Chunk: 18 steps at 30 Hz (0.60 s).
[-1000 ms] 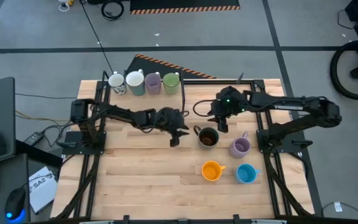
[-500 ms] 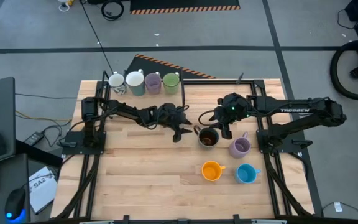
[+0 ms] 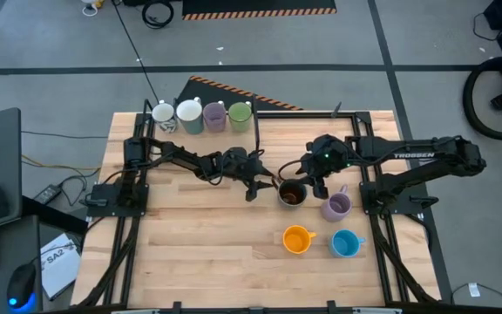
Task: Place coffee mugs
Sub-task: Put the dark blue patterned mug on the shelf
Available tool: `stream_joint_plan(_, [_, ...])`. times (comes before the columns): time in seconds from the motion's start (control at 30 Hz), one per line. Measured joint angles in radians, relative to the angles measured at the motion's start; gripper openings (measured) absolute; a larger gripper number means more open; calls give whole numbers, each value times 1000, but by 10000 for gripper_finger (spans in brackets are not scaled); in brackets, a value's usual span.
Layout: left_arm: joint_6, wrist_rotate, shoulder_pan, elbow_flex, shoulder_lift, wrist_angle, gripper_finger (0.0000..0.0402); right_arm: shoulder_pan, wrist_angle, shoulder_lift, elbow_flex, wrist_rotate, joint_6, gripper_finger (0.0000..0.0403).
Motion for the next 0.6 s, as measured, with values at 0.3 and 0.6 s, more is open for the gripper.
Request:
stream_joint_plan(0.3, [19,68,-14,0,0,53,199,42,-42,-1,0,-3,26,158])
stream_joint_plan(0.6, [19,93,-54,0,0,52,199,82,-58,-9,0,12,34,158])
